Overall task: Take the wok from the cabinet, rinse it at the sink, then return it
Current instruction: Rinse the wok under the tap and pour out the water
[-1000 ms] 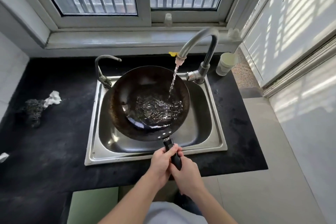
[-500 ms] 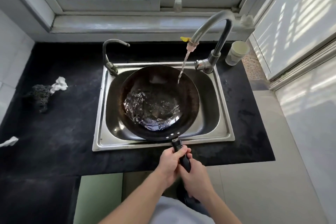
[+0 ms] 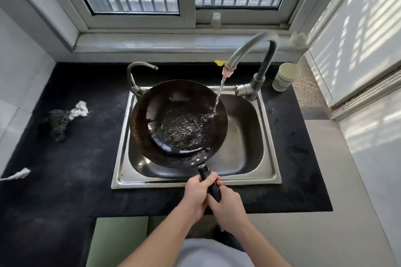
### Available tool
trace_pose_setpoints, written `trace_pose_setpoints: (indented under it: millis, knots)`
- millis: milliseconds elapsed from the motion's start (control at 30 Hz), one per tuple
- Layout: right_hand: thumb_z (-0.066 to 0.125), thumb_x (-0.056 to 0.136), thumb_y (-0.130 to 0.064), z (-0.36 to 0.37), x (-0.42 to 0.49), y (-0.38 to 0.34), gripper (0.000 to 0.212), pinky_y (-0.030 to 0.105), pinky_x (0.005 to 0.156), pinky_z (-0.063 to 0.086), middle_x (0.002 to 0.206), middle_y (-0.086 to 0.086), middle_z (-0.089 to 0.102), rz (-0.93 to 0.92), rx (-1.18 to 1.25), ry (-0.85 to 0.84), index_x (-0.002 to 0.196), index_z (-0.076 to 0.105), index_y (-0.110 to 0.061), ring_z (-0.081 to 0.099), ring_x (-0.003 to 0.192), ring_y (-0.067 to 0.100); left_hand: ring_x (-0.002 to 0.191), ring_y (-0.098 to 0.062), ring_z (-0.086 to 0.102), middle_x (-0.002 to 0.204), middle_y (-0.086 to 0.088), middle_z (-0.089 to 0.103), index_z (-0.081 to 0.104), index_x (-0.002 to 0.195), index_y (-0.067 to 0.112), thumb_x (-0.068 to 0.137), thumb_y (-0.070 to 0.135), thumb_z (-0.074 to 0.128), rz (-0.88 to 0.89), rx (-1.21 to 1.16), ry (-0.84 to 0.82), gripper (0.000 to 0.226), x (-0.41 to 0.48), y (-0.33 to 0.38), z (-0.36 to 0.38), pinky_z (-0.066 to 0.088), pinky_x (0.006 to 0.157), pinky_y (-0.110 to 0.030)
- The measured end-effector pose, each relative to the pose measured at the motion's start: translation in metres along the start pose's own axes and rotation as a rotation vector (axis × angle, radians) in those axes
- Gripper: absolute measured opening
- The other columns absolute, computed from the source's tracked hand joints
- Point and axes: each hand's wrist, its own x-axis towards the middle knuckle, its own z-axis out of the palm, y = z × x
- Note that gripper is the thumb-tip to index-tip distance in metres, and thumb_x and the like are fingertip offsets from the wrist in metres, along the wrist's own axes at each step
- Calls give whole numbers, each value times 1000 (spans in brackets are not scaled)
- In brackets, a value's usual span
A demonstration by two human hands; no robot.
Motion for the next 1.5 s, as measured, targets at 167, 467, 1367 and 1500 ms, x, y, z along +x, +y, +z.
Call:
trace_pose_setpoints:
  millis: [167, 467, 1367, 1500]
  knots:
    - [60, 93, -32, 10, -4, 3, 21, 14, 48, 43, 68, -10, 61, 9, -18, -57, 73, 54, -31, 57, 57, 5, 71, -19, 65, 75, -9, 68, 66, 97, -2, 93, 8, 62, -9, 74, 55, 12, -2, -7, -18, 55, 70, -33]
    - [59, 91, -33, 23, -22, 24, 21, 34, 63, 55, 78, -1, 71, 84, 5, -29, 89, 66, -13, 66, 69, 15, 71, -20, 66, 75, -13, 66, 66, 91, -5, 91, 1, 63, -21, 120, 71, 6, -7, -30, -21, 57, 69, -30]
    - [59, 93, -29, 0, -31, 28, 22, 14, 52, 42, 69, -11, 63, 100, -86, 15, 72, 50, -33, 60, 64, 5, 72, -20, 64, 76, -12, 65, 63, 93, -4, 93, 2, 60, -95, 36, -23, 7, -5, -40, -4, 56, 70, -30]
    - [59, 93, -28, -13, -30, 33, 8, 8, 47, 40, 73, -13, 61, 120, -82, 56, 90, 61, -21, 55, 59, 0, 70, -20, 63, 72, -11, 65, 63, 88, -3, 94, 4, 60, -132, 5, -97, 9, 2, -43, 11, 53, 80, -35]
